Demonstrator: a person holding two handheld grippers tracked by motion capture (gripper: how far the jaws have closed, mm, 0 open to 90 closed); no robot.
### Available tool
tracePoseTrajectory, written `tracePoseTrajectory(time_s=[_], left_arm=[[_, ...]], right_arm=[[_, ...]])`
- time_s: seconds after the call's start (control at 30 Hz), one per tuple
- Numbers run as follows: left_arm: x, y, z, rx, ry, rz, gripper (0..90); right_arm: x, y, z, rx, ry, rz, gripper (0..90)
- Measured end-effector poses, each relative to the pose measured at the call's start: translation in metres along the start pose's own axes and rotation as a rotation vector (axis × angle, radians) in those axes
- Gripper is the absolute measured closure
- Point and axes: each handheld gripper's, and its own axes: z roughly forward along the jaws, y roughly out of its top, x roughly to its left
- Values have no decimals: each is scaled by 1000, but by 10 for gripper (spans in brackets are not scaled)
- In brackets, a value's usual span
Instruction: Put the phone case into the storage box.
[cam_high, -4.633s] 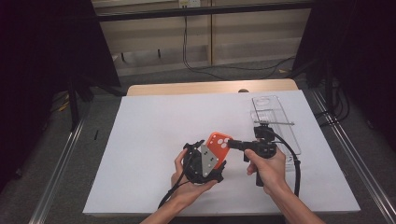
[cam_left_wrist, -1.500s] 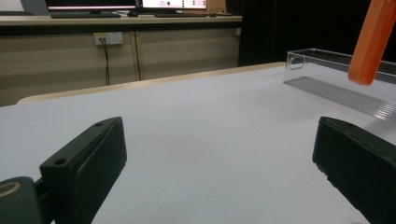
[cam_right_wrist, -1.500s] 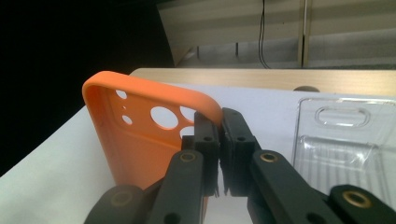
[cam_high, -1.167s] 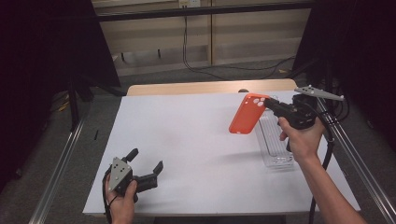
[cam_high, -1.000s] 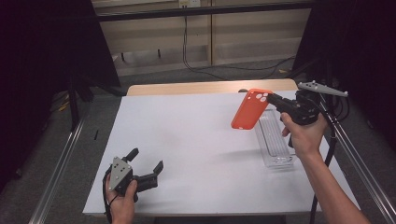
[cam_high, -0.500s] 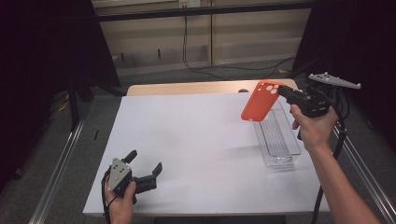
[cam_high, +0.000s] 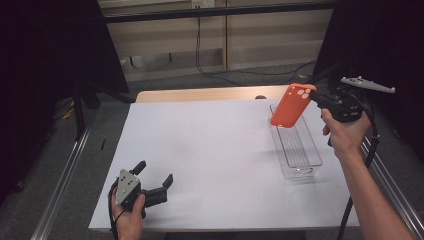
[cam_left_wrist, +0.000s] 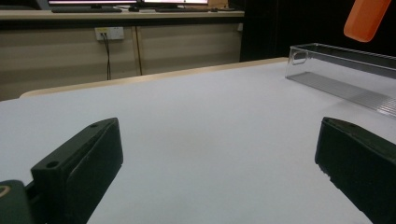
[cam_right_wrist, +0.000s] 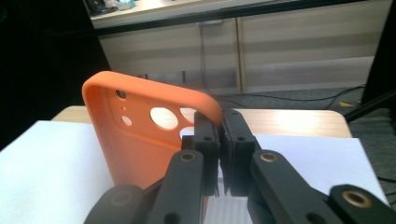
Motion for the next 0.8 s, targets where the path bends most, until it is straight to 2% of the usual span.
tracePoseTrajectory(time_s=[0.33,0.6,0.8], left_arm=[[0,0,1,1,4,-6,9],[0,0,1,2,0,-4,10],[0,-1,0,-1,3,-7,10]], right_arm=[[-15,2,12,1,-56,-13,855],[-16,5,27,-6,-71,-56,855],[-21,3,42,4,-102,-76,855]])
